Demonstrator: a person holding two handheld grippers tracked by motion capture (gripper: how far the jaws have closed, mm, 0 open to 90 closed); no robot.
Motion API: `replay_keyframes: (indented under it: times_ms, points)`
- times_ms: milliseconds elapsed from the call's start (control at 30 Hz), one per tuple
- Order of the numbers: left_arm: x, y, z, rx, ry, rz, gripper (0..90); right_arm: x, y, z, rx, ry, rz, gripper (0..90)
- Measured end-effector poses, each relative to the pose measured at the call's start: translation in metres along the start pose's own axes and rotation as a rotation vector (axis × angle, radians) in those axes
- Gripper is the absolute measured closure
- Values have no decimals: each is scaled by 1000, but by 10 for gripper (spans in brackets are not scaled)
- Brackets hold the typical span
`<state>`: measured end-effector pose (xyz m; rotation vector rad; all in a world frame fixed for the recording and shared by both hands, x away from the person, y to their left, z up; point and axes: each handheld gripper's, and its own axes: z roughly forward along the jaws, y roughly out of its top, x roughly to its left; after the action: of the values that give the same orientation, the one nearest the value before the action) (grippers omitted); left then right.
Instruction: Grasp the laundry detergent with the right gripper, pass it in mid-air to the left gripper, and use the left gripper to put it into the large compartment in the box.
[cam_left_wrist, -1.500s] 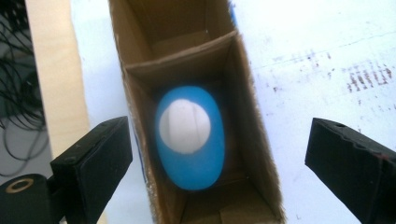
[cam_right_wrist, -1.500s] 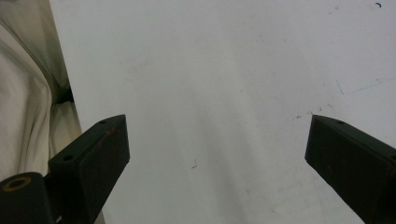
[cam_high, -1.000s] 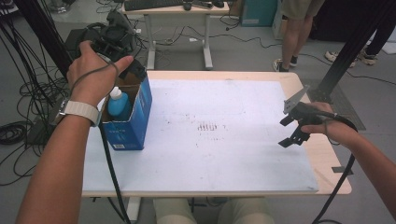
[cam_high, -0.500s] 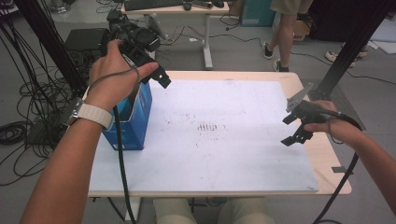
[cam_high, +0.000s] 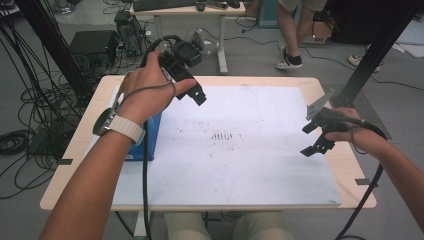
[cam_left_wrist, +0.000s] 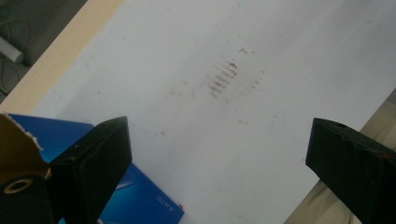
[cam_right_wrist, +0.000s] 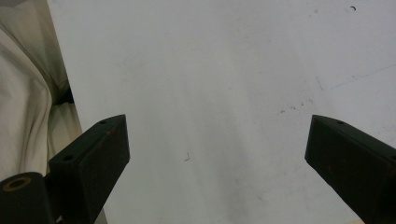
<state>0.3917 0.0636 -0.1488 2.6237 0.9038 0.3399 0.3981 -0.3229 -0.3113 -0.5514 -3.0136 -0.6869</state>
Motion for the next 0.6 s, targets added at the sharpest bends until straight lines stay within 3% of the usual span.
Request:
replay_keyframes:
  times_ms: [200, 267, 367, 600]
  points:
    - [-11, 6, 15, 16, -23, 78, 75, -2, 0, -2, -11, -3, -12, 64]
    - [-13, 8, 19, 33, -22, 131, 75, -2, 0, -3, -16, -3, -14, 64]
    - [-18, 8, 24, 33, -25, 167, 77, -1, 0, -3, -12, -3, -6, 64]
    - [-26, 9, 33, 50, -23, 196, 77, 1, 0, -4, -11, -2, -5, 64]
